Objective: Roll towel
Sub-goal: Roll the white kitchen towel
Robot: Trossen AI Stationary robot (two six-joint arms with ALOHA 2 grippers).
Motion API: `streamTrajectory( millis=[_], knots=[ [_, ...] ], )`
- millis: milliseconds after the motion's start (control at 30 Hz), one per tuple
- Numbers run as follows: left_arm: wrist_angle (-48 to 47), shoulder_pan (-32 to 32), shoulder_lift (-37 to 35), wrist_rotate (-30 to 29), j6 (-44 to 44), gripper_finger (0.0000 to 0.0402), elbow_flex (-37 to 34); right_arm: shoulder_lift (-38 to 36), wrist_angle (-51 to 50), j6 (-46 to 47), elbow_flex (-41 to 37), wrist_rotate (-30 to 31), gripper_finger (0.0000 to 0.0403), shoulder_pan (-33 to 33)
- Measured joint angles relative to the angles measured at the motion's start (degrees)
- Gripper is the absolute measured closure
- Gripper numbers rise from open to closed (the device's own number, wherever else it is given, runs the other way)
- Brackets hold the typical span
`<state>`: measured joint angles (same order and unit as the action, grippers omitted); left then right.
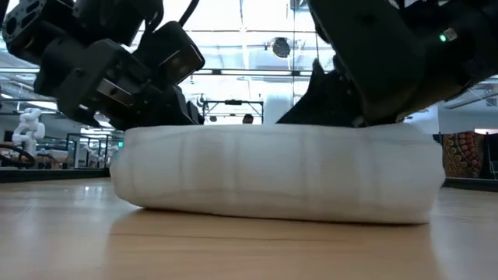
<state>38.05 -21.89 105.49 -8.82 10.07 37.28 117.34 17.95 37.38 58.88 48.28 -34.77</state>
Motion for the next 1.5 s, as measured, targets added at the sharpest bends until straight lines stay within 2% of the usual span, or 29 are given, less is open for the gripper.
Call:
streamTrajectory(
  millis=[300, 700, 900, 1133, 1500],
  knots=[
    [0.25, -1.19, 0.04, 0.3, -0.1, 0.0391, -0.02, -6.14, -0.59, -2.11, 0.07, 2.21, 0.0403, -1.13],
    [0.23, -1.51, -2.99, 0.36, -2.09, 0.0392, 0.0, 0.16, 2.06, 4.28, 0.15, 2.55, 0.0403, -1.79],
    [-0.1, -1.51, -7.78, 0.15, -3.98, 0.0392, 0.02, -0.15, 5.69, -1.94, 0.12, 2.56, 0.0403, -1.72],
    [-1.5, -1.92, -12.67, -0.11, -4.45, 0.0392, 0.08, -2.74, 6.19, -5.05, 0.17, 2.45, 0.0403, -1.72],
    [-3.74, -5.13, -13.07, -1.29, -2.28, 0.0392, 0.07, -6.21, 5.9, -9.08, 0.19, 1.02, 0.0403, -2.09]
  ],
)
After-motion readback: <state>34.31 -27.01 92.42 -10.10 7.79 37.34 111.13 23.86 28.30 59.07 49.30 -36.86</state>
